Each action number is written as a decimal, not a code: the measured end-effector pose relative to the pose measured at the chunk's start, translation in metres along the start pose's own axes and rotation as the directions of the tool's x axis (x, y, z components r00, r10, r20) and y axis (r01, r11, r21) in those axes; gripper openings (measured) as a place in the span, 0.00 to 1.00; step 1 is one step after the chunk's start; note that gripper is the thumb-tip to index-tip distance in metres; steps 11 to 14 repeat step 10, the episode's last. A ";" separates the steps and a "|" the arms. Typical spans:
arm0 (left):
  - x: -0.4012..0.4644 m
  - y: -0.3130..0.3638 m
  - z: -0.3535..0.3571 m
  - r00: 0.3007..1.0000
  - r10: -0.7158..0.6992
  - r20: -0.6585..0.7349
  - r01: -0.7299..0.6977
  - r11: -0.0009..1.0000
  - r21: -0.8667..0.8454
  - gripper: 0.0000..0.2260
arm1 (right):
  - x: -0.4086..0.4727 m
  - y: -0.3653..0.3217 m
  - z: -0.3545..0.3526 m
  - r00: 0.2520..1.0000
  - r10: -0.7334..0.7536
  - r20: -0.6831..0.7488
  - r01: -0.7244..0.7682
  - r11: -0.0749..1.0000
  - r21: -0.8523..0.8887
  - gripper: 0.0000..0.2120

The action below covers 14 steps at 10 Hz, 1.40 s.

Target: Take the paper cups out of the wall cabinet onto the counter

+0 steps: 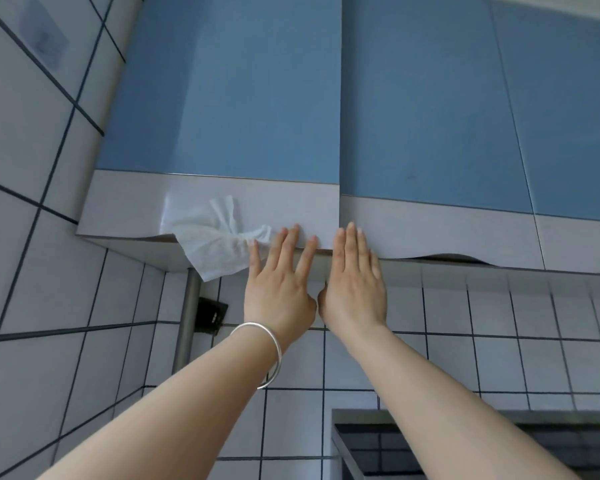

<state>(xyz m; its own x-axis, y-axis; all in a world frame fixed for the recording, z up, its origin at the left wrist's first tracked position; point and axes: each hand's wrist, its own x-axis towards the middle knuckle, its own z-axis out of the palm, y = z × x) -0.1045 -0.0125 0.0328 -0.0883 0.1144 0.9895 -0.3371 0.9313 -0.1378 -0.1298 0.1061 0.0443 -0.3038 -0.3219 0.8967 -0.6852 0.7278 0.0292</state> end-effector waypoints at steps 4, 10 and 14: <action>-0.001 -0.008 0.032 0.999 0.025 -0.022 -0.025 1.000 -0.011 0.36 | 0.015 -0.005 0.023 0.998 0.036 0.050 -0.030 0.992 -0.119 0.39; 0.002 0.000 -0.001 0.996 0.028 0.081 -0.023 0.998 -0.057 0.30 | -0.001 0.023 0.010 0.986 -0.050 -0.161 0.084 0.973 0.215 0.31; 0.002 0.000 -0.001 0.996 0.028 0.081 -0.023 0.998 -0.057 0.30 | -0.001 0.023 0.010 0.986 -0.050 -0.161 0.084 0.973 0.215 0.31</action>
